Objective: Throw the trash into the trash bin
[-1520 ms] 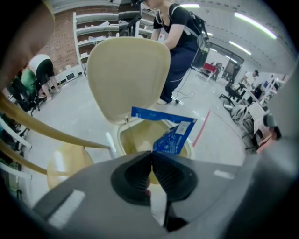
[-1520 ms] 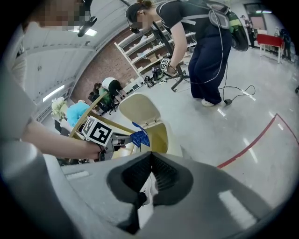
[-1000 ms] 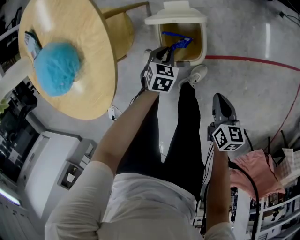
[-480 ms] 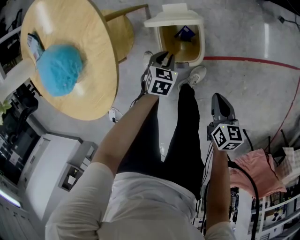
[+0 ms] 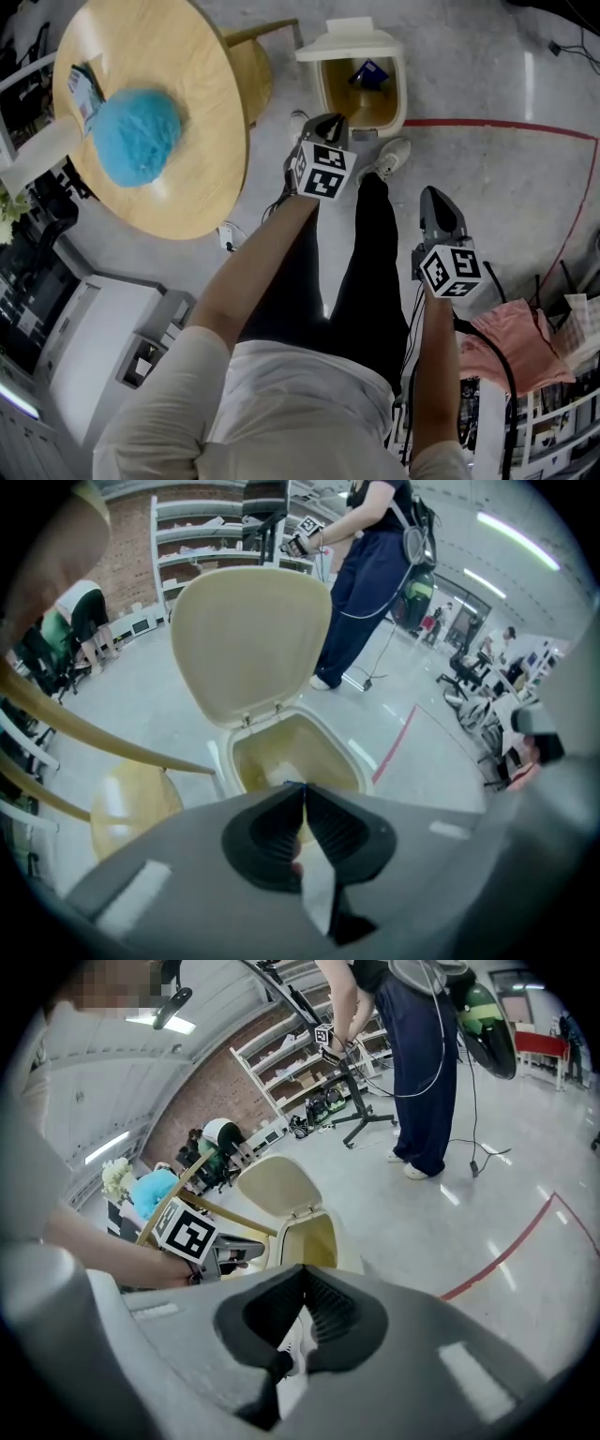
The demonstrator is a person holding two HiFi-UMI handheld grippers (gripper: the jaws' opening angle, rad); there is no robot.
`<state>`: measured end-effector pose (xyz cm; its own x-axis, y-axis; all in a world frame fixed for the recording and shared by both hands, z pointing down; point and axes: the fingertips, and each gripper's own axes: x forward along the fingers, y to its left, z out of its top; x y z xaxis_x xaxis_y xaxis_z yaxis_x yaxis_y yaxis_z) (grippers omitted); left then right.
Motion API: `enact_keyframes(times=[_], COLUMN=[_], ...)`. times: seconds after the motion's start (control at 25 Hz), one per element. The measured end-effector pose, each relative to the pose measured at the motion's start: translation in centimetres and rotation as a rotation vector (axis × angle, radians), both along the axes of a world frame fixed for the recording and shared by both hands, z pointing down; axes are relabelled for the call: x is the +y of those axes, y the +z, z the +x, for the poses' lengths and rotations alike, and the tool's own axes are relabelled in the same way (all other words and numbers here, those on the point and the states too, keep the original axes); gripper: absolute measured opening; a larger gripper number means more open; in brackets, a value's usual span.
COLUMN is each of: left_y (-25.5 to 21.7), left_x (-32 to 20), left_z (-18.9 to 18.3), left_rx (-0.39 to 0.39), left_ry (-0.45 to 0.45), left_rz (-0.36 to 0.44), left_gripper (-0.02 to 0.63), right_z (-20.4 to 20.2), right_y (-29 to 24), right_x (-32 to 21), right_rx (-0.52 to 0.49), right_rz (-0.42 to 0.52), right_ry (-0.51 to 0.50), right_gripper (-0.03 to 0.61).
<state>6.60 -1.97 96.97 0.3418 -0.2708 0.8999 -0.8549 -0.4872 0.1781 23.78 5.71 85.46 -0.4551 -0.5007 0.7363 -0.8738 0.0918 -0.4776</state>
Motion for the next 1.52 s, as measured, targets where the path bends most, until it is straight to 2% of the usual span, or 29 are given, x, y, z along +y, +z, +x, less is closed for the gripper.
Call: enact_keyframes(times=[0.68, 1.16, 1.52], left_y=[-6.7, -15.7, -21.6], left_x=[1.7, 1.0, 1.5], left_z=[0.5, 0.7, -0.4], left_rx=[0.053, 0.111, 0.118], left_ry=[0.010, 0.038, 0.030], left_rz=[-0.025, 0.011, 0.017], left_gripper=[0.006, 0.006, 0.006], right_z=[-1.5, -3.1, -3.3], right_y=[-5.9, -11.2, -15.8], right_x=[-0.4, -0.5, -1.1], right_rx=[0.019, 0.027, 0.046], right_rz=[0.053, 0.092, 0.127], right_ry=[-0.017, -0.062, -0.105], right_gripper=[0.002, 0.002, 0.002])
